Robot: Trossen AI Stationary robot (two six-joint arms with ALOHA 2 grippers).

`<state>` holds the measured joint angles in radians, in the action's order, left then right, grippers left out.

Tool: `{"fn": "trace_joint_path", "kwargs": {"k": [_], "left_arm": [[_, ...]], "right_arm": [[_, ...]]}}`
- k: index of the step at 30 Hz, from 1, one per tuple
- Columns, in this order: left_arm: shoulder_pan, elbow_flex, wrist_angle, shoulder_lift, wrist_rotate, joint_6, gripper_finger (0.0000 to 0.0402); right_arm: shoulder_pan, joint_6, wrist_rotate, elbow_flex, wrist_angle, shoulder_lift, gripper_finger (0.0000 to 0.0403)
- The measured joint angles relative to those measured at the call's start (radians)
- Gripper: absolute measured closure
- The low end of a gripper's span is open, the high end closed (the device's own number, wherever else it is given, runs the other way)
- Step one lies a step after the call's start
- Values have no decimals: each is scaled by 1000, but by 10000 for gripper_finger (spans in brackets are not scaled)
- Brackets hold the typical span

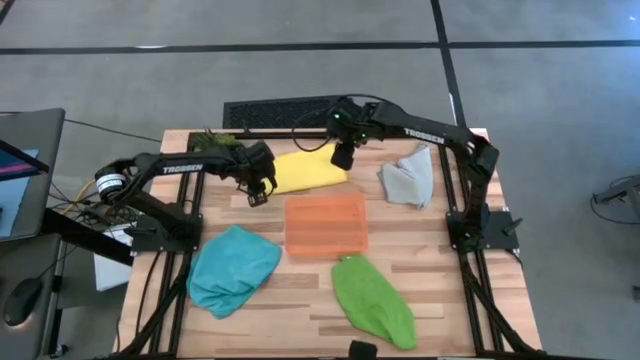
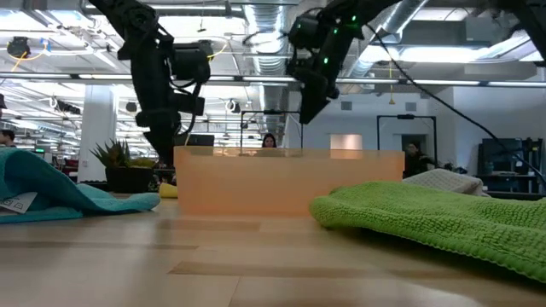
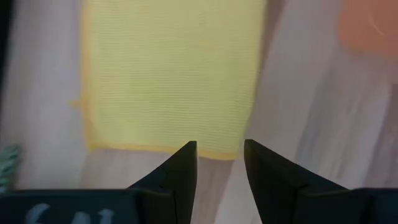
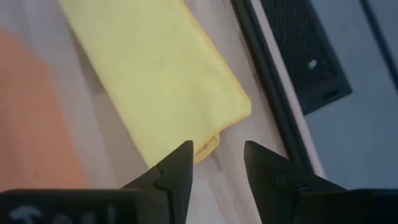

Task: Sort microfiber towel by color & place in baskets
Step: Fold the yellow towel

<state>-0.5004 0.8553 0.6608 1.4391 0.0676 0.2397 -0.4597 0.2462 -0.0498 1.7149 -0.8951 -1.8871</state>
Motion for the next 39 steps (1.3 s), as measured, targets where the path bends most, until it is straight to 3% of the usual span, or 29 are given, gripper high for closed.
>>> {"fn": "trace_joint_path", "kwargs": {"k": [12,28,39], "left_arm": [[66,-124,-199,0,-8,74,276],[70,-249,-366,1,96,72,276],[70,-308,-432,-3,99,70,276]], "right_arm": [[79,17,0,0,7,115,241],[99,15,0,0,6,119,241],[98,12,0,0,6,119,241]]}}
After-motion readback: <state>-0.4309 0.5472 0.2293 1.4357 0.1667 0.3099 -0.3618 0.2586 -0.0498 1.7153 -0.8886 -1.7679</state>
